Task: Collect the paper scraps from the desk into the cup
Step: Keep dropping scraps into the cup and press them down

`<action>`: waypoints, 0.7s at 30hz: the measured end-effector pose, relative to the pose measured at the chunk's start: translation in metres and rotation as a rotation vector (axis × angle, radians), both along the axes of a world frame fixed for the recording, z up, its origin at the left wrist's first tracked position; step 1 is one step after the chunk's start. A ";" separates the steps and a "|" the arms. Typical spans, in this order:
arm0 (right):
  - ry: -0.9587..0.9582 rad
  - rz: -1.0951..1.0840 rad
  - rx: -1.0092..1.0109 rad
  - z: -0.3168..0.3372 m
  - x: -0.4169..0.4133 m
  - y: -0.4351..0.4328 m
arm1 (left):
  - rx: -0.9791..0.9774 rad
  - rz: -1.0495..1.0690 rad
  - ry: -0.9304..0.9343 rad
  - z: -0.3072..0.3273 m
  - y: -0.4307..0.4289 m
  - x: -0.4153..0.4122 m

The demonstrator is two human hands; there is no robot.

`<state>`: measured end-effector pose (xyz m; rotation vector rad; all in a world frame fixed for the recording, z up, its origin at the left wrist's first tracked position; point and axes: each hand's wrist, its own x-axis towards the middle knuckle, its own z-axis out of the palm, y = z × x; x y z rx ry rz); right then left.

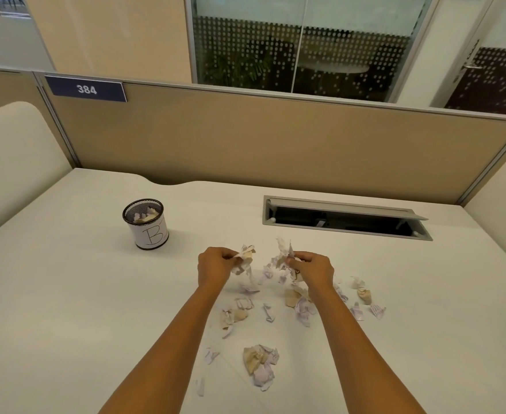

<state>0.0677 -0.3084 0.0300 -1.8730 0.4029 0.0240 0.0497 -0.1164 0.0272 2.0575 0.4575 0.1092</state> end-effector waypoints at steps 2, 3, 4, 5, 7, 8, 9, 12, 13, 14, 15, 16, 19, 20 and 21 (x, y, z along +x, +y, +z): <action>0.024 -0.009 0.089 0.002 0.001 0.005 | -0.100 0.042 -0.025 0.006 0.011 0.001; 0.038 -0.015 0.144 0.003 0.002 0.008 | -0.135 0.063 -0.041 0.010 0.018 0.001; 0.049 -0.021 0.206 0.003 0.003 0.011 | -0.150 0.080 -0.059 0.014 0.026 0.003; 0.053 -0.024 0.266 0.004 0.004 0.014 | -0.158 0.092 -0.077 0.018 0.034 0.004; 0.048 -0.017 0.333 0.006 0.006 0.021 | -0.178 0.117 -0.108 0.029 0.052 0.009; 0.048 -0.014 0.344 0.007 0.007 0.025 | -0.188 0.127 -0.118 0.034 0.061 0.012; 0.048 -0.012 0.354 0.008 0.008 0.029 | -0.196 0.135 -0.126 0.040 0.071 0.016; 0.043 -0.011 0.396 0.009 0.011 0.040 | -0.166 0.171 -0.155 0.058 0.101 0.025; 0.041 -0.012 0.400 0.010 0.011 0.043 | -0.136 0.197 -0.172 0.064 0.111 0.029; 0.041 -0.016 0.404 0.009 0.012 0.046 | -0.103 0.229 -0.196 0.070 0.121 0.032; 0.041 -0.020 0.410 0.008 0.013 0.049 | -0.069 0.258 -0.219 0.077 0.131 0.035; 0.042 -0.024 0.418 0.007 0.013 0.052 | -0.036 0.275 -0.236 0.082 0.140 0.038; 0.044 -0.022 0.432 0.002 0.014 0.059 | 0.079 0.279 -0.244 0.090 0.165 0.050; 0.044 -0.019 0.437 0.001 0.014 0.061 | 0.134 0.284 -0.234 0.091 0.172 0.053; 0.042 -0.018 0.445 0.000 0.014 0.063 | 0.190 0.290 -0.220 0.090 0.177 0.056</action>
